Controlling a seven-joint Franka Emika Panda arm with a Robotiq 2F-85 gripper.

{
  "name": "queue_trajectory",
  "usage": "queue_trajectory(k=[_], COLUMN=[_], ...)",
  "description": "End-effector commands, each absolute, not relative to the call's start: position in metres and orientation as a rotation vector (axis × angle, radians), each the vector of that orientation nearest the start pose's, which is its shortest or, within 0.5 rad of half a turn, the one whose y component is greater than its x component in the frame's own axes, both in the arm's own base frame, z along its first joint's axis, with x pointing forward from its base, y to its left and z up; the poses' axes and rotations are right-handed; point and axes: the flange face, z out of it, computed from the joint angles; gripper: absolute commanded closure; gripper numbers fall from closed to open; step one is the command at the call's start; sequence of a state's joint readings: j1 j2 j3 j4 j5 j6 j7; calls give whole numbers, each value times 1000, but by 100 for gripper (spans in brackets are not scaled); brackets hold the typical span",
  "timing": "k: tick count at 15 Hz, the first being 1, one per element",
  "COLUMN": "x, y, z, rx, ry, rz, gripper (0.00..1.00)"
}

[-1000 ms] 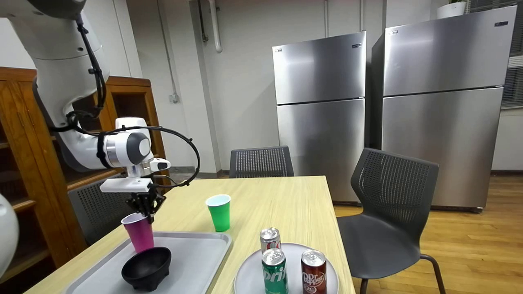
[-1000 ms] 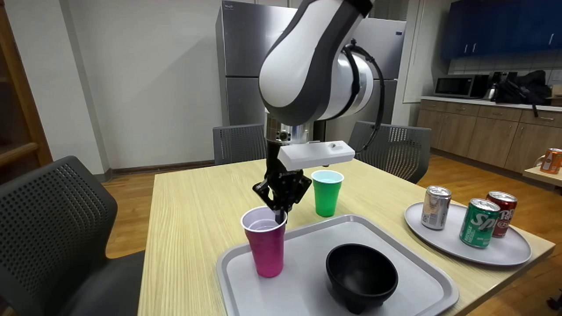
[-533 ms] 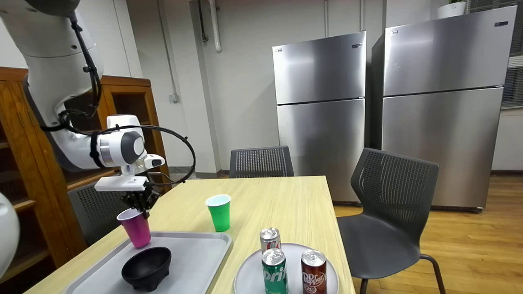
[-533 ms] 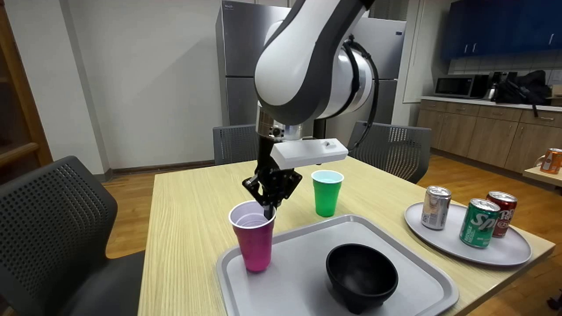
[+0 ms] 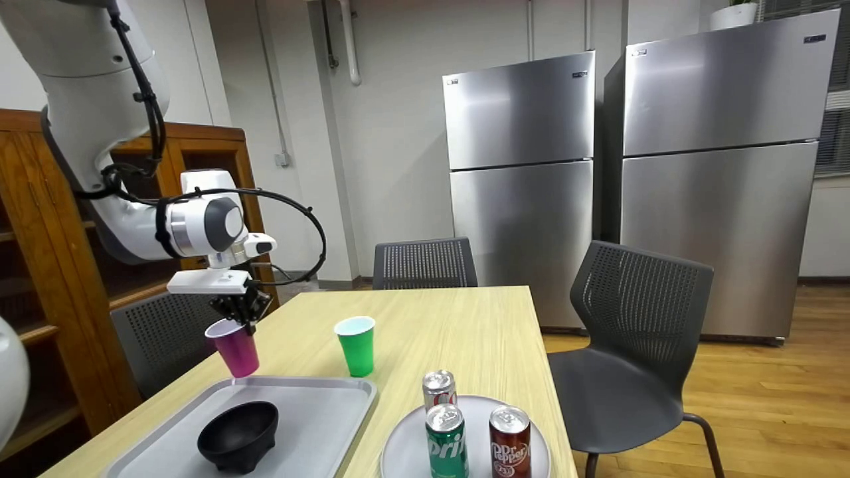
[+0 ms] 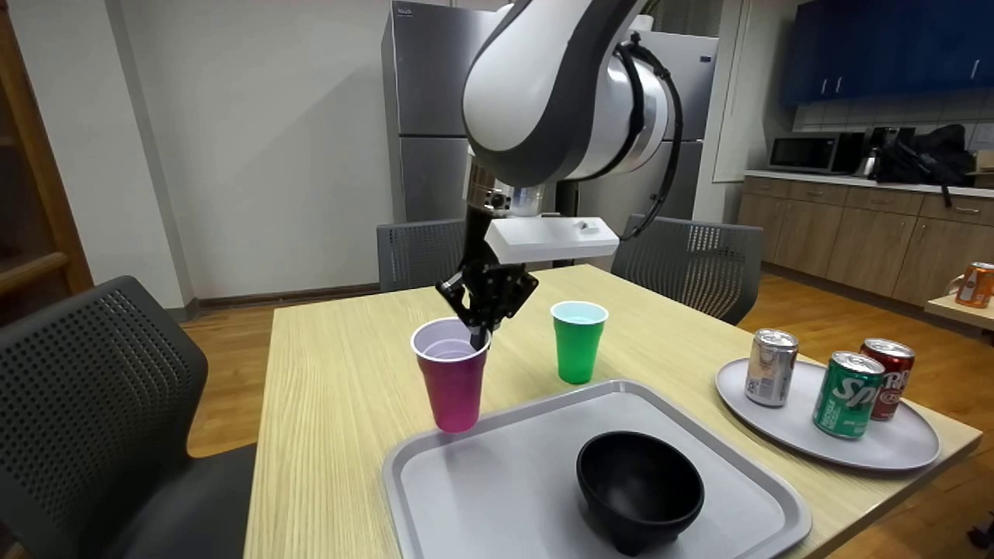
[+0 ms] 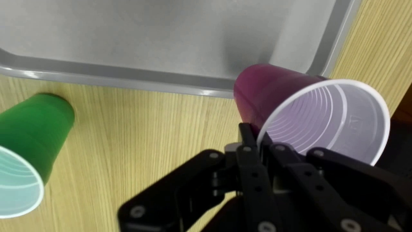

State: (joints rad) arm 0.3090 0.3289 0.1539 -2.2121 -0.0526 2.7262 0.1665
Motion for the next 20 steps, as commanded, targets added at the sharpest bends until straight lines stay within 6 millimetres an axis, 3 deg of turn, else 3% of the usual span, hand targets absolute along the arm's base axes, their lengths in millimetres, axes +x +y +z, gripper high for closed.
queue_trajectory(k=[1,8,20], x=[530,563,589], y=[245,248,251], z=[259,247,222], rx=[-3013,-2982,-2998], ry=[-437,-345,-141], rz=[-297,-278,-149], gripper=[99,99,99])
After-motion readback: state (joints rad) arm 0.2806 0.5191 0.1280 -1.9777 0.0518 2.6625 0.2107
